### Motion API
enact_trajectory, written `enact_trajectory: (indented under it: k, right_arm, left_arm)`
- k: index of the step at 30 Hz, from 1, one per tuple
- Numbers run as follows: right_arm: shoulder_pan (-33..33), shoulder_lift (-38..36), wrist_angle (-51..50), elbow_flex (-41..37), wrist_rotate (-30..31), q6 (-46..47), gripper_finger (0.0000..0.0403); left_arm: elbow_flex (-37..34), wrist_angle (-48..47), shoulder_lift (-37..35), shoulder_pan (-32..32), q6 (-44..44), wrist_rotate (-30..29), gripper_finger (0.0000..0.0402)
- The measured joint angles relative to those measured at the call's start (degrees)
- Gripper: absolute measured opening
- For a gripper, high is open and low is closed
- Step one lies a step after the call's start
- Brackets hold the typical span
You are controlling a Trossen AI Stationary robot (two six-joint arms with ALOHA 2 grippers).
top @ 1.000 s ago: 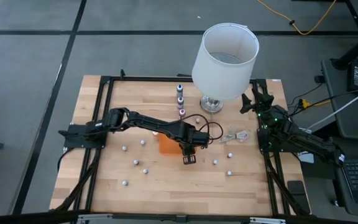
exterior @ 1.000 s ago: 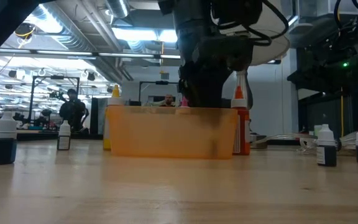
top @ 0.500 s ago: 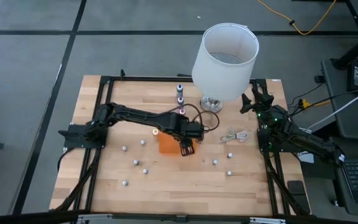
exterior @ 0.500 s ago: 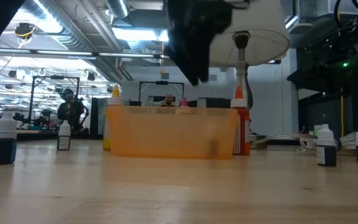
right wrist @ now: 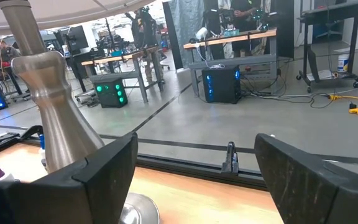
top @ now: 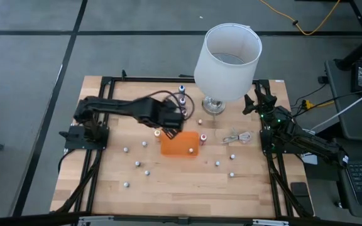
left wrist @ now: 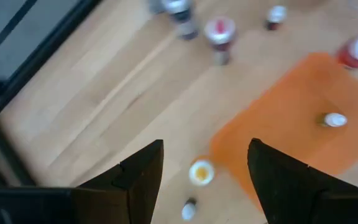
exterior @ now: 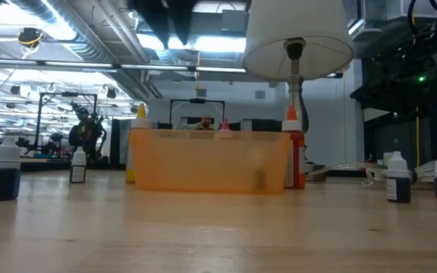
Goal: Pick & Place food coloring
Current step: Put the left small red food coloring bottle into the orange bin
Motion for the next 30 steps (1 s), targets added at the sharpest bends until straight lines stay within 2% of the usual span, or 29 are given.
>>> enact_trajectory:
  k: [2,6,13,25,30]
  right_arm:
    - [0.0,0.0,0.0,0.0,0.0,0.0,0.0323]
    - [0.0,0.0,0.0,0.0,0.0,0.0,0.0323]
    - [0.0,0.0,0.0,0.0,0.0,0.0,0.0323]
    - [0.0,0.0,0.0,0.0,0.0,0.0,0.0323]
    - [0.0,0.0,0.0,0.0,0.0,0.0,0.0323]
  left_arm:
    - [-0.5,-1.3,-1.7,0.0,-3.6,-1.0,0.0222]
    - [-5.9,-1.5,-6.7,0.0,-10.1,-0.7,0.0222]
    - [-19.3,-1.3,-14.8,-1.2,-22.5,0.0,0.0221]
    - [-37.5,-0.7,-21.7,-5.9,-39.2,7.7,0.0221]
    - [-43.3,2.0,-23.0,-8.8,-43.0,11.2,0.0221]
